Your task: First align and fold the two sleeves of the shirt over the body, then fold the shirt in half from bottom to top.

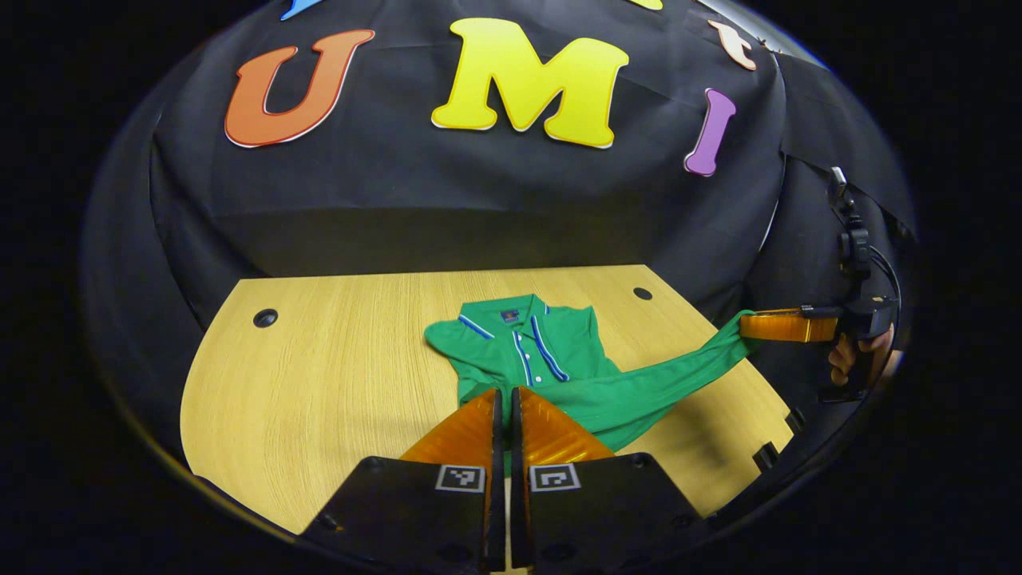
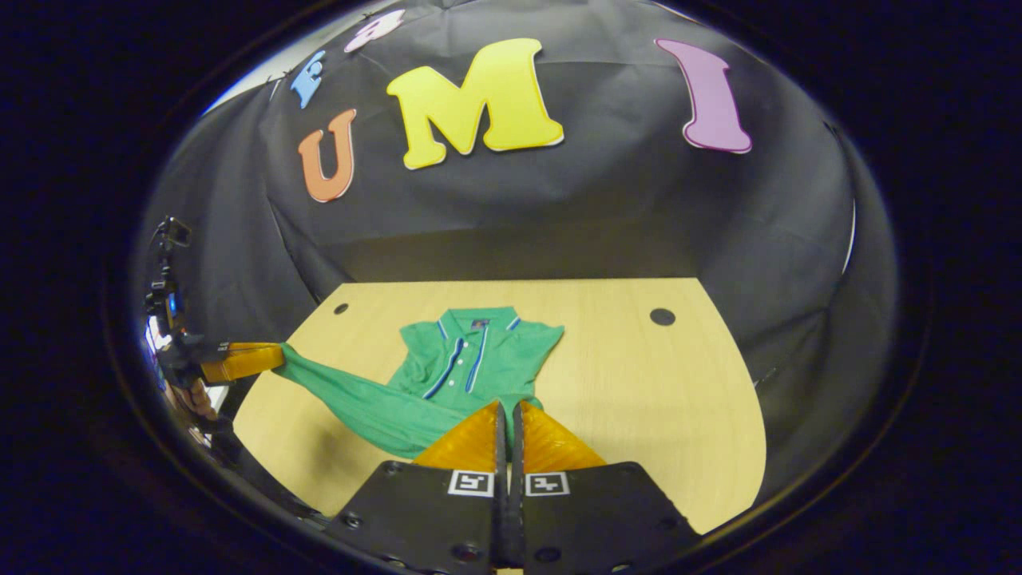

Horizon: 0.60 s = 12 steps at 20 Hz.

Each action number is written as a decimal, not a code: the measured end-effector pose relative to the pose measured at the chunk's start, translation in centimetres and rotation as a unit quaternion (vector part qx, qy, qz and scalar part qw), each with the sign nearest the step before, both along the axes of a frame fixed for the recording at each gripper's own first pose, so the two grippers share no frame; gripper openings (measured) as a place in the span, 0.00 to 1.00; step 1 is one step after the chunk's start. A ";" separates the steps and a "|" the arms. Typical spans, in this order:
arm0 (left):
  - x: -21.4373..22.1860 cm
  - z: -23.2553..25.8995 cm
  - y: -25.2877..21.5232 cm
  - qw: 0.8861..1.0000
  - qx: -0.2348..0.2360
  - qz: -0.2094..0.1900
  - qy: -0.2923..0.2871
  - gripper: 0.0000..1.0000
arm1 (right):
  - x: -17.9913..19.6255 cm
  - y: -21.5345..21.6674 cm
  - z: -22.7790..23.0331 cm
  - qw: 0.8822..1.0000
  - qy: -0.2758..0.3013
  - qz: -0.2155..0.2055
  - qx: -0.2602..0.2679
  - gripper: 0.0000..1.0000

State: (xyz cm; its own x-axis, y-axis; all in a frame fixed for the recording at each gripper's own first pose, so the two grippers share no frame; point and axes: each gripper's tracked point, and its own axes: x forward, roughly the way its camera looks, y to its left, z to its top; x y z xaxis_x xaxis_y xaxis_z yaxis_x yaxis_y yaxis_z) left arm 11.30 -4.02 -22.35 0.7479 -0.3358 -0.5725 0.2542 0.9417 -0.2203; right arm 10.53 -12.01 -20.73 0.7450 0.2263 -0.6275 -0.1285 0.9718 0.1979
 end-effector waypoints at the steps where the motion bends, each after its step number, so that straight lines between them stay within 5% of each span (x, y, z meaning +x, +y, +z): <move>1: 1.3 0.3 0.0 1.000 -0.002 0.004 -0.002 0.08 | 1.3 0.0 0.4 1.000 -0.004 -0.002 0.004 0.00; 12: 13.9 -2.3 2.1 0.997 -0.031 0.068 -0.005 0.08 | 15.9 0.4 -0.4 0.999 -0.025 -0.008 0.019 0.00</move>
State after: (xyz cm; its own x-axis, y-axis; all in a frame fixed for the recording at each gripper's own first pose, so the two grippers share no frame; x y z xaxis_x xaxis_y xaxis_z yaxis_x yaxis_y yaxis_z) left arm 25.19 -1.92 -24.70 0.7948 -0.2656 -0.5457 0.1284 0.9524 -0.2765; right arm 26.46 -11.56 -21.11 0.7796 0.2367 -0.5798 -0.1234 0.9657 0.2284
